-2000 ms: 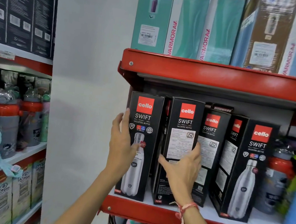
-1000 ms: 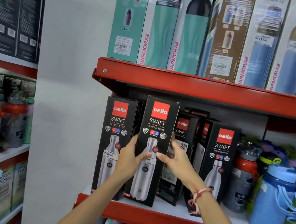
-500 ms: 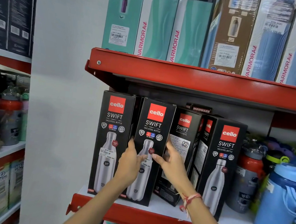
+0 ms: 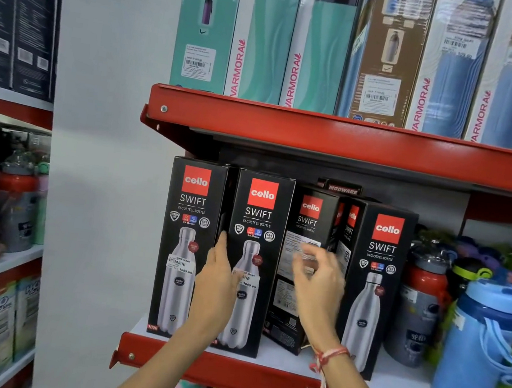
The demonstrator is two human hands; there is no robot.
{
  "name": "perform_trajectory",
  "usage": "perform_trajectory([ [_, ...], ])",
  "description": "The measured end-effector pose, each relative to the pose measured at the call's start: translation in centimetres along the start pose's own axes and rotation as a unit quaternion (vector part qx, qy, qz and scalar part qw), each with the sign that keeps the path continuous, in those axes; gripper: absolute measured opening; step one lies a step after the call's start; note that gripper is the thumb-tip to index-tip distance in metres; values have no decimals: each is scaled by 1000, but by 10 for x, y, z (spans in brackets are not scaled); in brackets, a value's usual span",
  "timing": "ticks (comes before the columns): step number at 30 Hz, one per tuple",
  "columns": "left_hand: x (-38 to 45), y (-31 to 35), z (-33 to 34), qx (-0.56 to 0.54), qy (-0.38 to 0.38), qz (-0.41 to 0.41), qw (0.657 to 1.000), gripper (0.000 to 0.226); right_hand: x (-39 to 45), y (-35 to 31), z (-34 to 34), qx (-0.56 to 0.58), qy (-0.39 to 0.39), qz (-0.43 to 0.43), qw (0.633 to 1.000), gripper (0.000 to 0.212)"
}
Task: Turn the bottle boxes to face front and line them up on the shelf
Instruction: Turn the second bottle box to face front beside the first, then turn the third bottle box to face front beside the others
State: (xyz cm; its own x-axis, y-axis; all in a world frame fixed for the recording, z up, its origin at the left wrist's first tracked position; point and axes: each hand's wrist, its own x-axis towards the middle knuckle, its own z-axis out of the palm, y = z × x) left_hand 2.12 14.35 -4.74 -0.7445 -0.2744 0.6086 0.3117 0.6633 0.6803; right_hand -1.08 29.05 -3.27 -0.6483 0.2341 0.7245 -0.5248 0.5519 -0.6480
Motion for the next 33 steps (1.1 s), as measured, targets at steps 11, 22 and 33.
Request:
perform_trajectory([
  [11,-10,20,16,62,106,171,978,47,3,23,-21,-261,32,-75,962,30],
  [22,-22,26,45,-23,9,160,987,39,-6,16,-7,-292,-21,28,956,80],
  [33,-21,22,33,-118,-15,77,990,30,-23,10,-1,-201,-21,53,978,114],
])
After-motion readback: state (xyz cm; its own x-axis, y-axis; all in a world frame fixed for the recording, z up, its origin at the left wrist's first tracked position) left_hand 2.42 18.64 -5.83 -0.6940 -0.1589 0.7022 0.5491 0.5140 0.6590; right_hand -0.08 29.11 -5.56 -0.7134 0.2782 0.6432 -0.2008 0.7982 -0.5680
